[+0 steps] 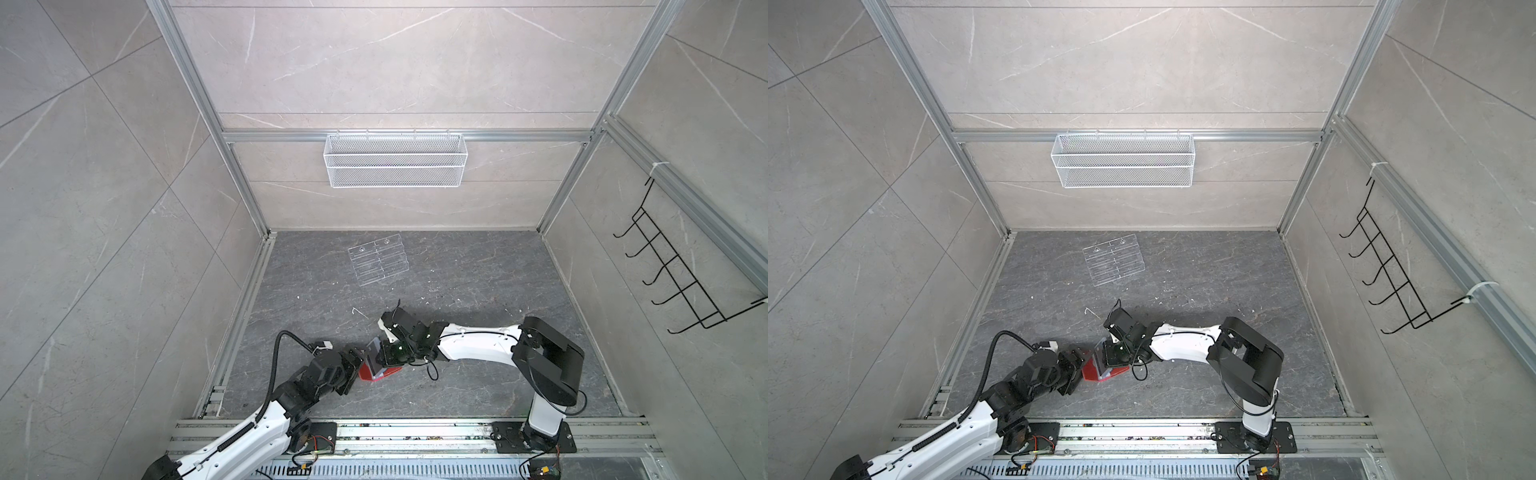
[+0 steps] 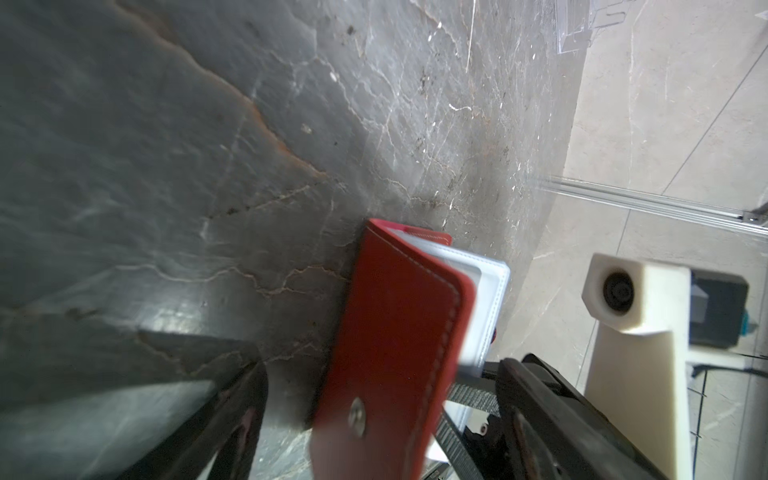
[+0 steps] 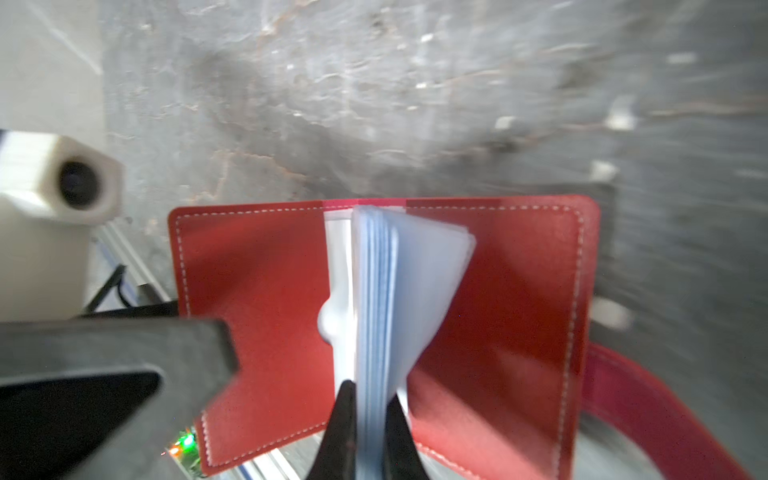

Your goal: Take the credit cards out of the card holder

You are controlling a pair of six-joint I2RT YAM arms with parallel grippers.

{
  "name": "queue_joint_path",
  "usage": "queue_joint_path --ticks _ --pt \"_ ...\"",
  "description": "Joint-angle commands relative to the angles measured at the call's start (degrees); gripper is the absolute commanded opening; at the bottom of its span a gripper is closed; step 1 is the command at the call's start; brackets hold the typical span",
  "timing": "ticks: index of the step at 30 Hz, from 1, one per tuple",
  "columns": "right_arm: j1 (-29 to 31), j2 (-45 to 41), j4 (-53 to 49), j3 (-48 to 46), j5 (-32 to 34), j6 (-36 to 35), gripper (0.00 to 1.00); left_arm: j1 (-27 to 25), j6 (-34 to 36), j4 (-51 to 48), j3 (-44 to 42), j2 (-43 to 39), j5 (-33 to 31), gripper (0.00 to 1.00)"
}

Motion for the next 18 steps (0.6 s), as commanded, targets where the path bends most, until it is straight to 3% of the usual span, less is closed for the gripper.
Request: queue_joint_path --ticks 1,5,11,18 --pt "0.14 -3.38 -12.65 2.51 9.26 -5.28 0.04 0.55 1.86 -2.01 3.05 1.11 -0.56 0.89" --pt "0.12 -3.90 -18.98 4.55 13.40 -8.13 0.05 0.70 2.12 2.88 3.20 6.51 1.60 0.89" --pt "1.39 -1.25 -19.12 6.90 12.06 -8.44 0.09 0.71 3.50 6.80 5.47 13.96 3.12 0.89" --pt "3.41 0.65 -16.44 8.87 9.38 -6.98 0.24 0.87 3.04 7.37 5.94 16.09 3.37 0.89"
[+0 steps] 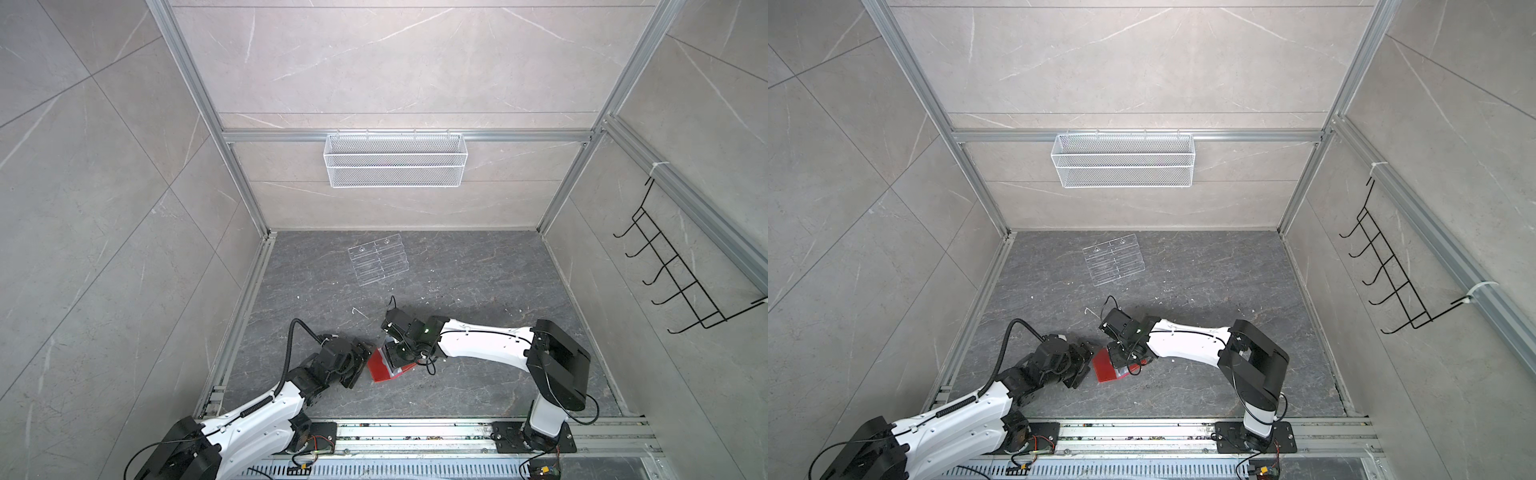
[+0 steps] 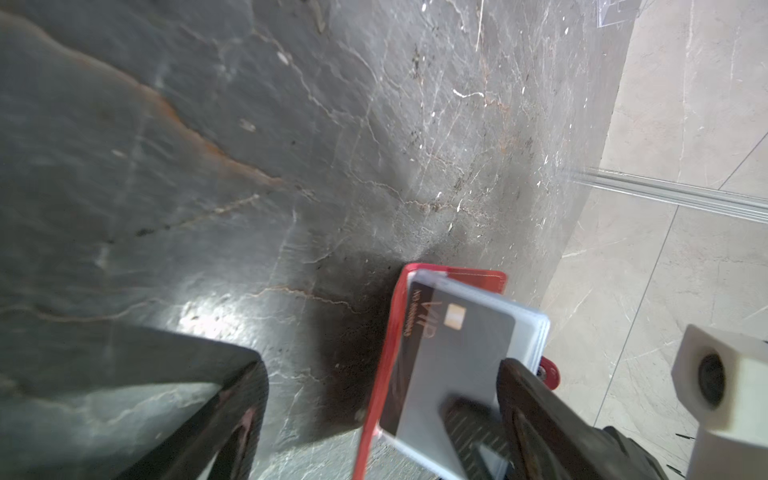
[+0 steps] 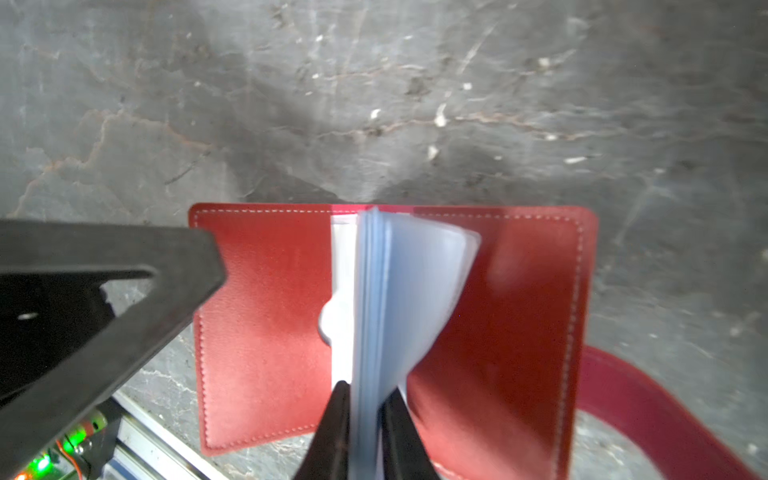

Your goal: Take the credit cards out of the card holder

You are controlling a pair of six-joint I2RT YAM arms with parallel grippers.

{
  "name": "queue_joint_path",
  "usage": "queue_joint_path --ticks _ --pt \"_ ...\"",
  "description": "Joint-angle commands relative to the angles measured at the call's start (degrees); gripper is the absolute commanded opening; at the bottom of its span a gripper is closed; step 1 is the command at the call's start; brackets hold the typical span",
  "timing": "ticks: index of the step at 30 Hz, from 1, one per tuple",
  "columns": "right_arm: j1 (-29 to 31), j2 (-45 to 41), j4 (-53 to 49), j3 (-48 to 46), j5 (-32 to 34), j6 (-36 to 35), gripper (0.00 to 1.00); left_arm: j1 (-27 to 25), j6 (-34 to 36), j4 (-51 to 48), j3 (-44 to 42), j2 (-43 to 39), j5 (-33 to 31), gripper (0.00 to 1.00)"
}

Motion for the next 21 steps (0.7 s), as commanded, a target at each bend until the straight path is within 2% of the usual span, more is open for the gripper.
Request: queue_joint_path --ticks 1,5,10,18,21 --pt "1.23 1.34 0.44 2.28 -1.11 -0.43 0.25 0.42 1.18 0.57 1.44 0.83 0.72 0.89" --pt "1.86 1.89 2.01 2.62 -3.08 -0.16 0.31 0.43 0.87 0.45 1.00 0.75 0.64 0.89" --pt "2.56 1.63 2.58 2.95 -3.13 0.10 0.32 0.41 -0.20 -0.92 -0.28 -1.32 -0.05 0.89" --pt "3.10 2.98 9.16 2.63 -9.72 1.69 0.35 0.61 -1.39 -3.08 -2.24 -5.52 -1.18 0.89" --pt "3.01 2.31 9.33 2.14 -8.15 3.80 0.37 0.72 -1.23 -3.21 -2.46 -6.45 -1.34 0.89"
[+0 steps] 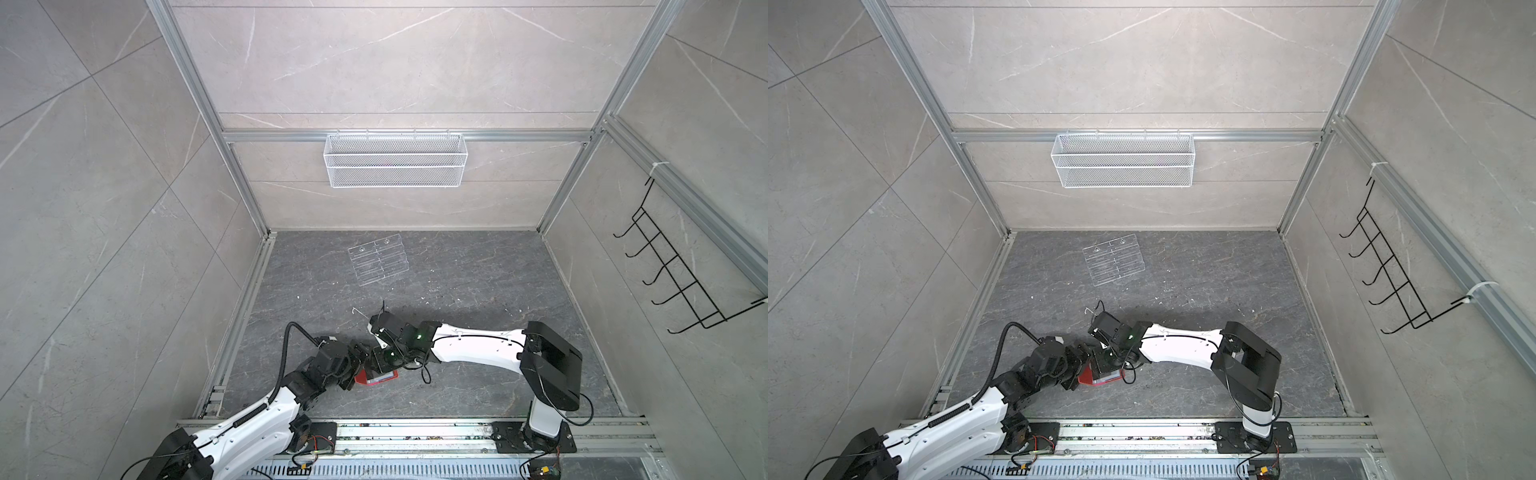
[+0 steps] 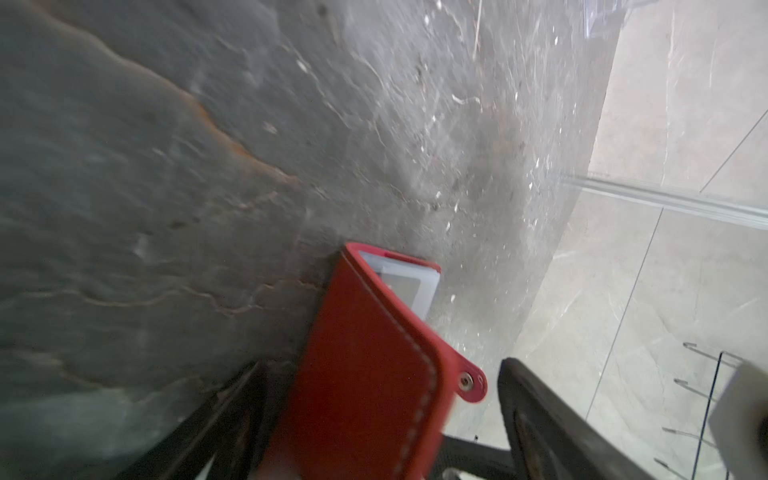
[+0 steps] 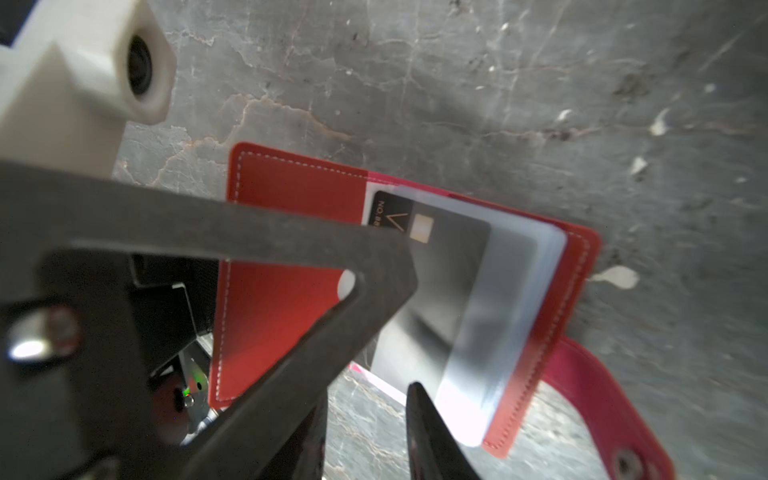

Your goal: Take the credit cards out of the card holder

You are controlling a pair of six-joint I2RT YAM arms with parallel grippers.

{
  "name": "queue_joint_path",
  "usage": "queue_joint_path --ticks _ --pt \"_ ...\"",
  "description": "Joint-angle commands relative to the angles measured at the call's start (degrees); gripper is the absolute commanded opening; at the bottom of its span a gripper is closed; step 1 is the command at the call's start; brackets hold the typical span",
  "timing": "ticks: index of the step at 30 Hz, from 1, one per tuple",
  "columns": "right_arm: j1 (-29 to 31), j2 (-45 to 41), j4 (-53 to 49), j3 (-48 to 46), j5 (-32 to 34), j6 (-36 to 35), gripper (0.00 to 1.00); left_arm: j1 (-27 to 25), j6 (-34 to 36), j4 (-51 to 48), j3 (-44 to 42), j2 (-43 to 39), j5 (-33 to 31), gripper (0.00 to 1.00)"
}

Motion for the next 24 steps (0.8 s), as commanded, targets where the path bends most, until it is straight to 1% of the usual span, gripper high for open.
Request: queue_joint_path --ticks 1,2,4,6,7,10,12,17,21,22,24 --pt "0.15 -0.06 1.47 0.33 0.78 2.96 0.39 0.43 -0.47 -1.76 -0.22 -1.44 -1.01 0.89" --pt "-0.19 -0.79 0.78 -0.27 2.12 3.60 0.43 0.38 -0.62 -2.55 -0.26 -1.91 -1.10 0.87" --pt "-1.06 -2.55 0.76 -2.21 3.29 4.45 0.52 0.43 -0.80 -3.83 -0.63 -3.19 -1.35 0.81" --pt "-1.91 -3.89 1.26 -4.09 3.77 5.26 0.58 0.39 -0.86 -4.55 -1.10 -4.36 -1.49 0.72" --pt "-2.30 -4.49 2.07 -5.25 3.65 5.57 0.60 0.43 -0.80 -4.90 -1.30 -4.87 -1.53 0.65" --pt "-3.60 -4.85 3.93 -7.24 2.30 6.20 0.62 0.43 -0.58 -5.02 -1.69 -4.87 -1.33 0.49" --pt "-4.72 -4.80 5.48 -8.79 1.55 6.63 0.63 0.48 -0.37 -4.80 -1.67 -4.11 -0.93 0.36" --pt "-7.76 -5.59 8.51 -12.49 0.76 6.94 0.68 0.50 0.94 -4.62 -0.93 -2.78 -0.57 0.11" --pt "-10.38 -5.56 11.18 -15.23 -1.14 7.03 0.66 0.48 0.91 -6.48 -0.58 -2.47 -0.79 0.05" --pt "-10.77 -5.69 11.32 -15.53 -1.30 6.84 0.66 0.51 0.79 -6.87 -0.57 -2.26 -0.73 0.01" --pt "-11.45 -5.60 11.46 -15.84 -1.31 6.50 0.65 0.52 0.80 -7.13 -0.85 -2.11 -0.53 0.00"
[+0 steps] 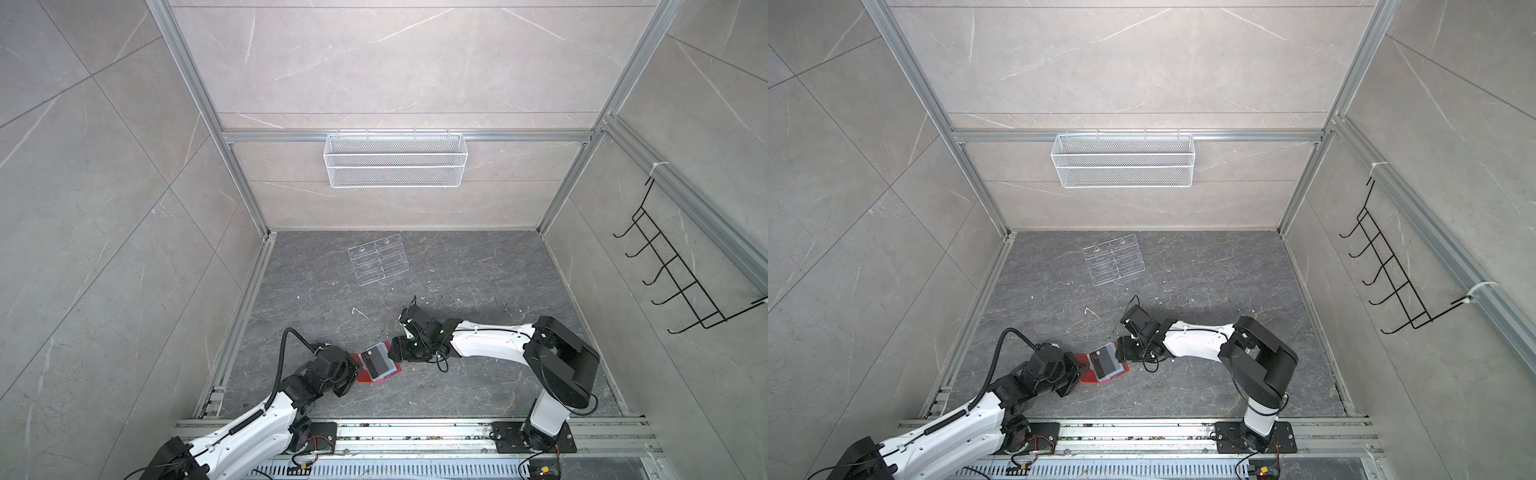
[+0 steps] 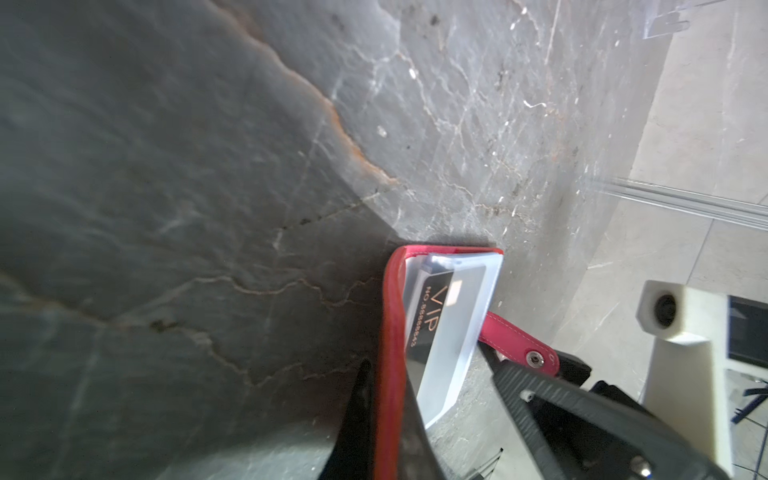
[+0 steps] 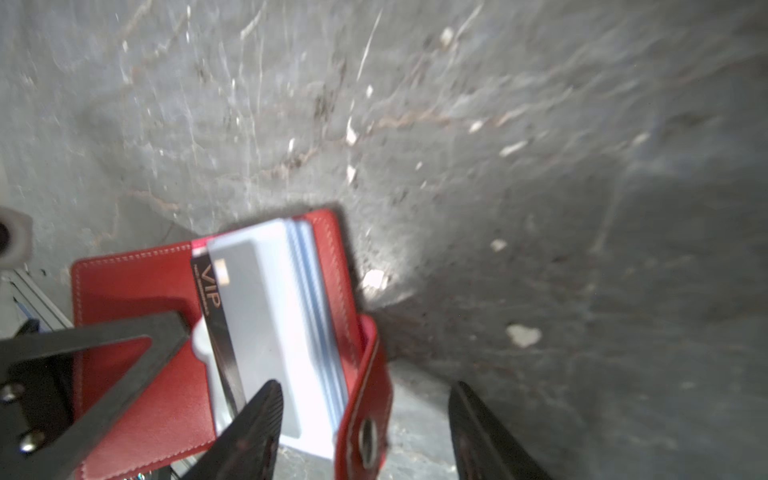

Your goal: Take the credit cards out of the card holder

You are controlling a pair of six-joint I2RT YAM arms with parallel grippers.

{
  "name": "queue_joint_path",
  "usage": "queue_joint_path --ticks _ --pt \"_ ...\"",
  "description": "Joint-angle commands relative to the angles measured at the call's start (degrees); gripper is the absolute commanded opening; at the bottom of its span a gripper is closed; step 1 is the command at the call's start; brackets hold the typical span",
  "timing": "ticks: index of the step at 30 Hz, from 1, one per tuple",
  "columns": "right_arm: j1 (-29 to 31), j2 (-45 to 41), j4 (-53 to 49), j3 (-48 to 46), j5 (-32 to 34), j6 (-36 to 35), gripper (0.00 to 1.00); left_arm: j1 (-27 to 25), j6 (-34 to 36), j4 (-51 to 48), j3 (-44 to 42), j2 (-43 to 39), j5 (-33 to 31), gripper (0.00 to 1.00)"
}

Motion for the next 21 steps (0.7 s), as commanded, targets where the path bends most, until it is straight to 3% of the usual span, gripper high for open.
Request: queue_joint_path --ticks 1,8,12,17,21 --pt "-0.89 -1.11 2.13 -1.38 -0.89 -0.11 0.65 0.35 0.70 -1.40 0.65 0.35 0.06 0.00" --pt "-0.91 1.43 2.81 -0.55 -2.34 0.31 0.56 0.30 2.32 -2.77 1.19 0.74 -0.05 0.00" --pt "-0.90 -2.18 4.52 -2.65 -2.17 2.02 0.55 0.34 3.70 -4.02 1.69 0.92 -0.39 0.00" --pt "-0.89 -11.67 0.68 -3.81 -0.43 0.81 0.67 0.37 6.85 -2.40 3.24 7.05 1.05 0.00" --pt "-0.55 -15.10 0.52 -4.59 -2.80 0.90 0.72 0.32 9.92 1.94 5.62 14.72 2.90 0.00"
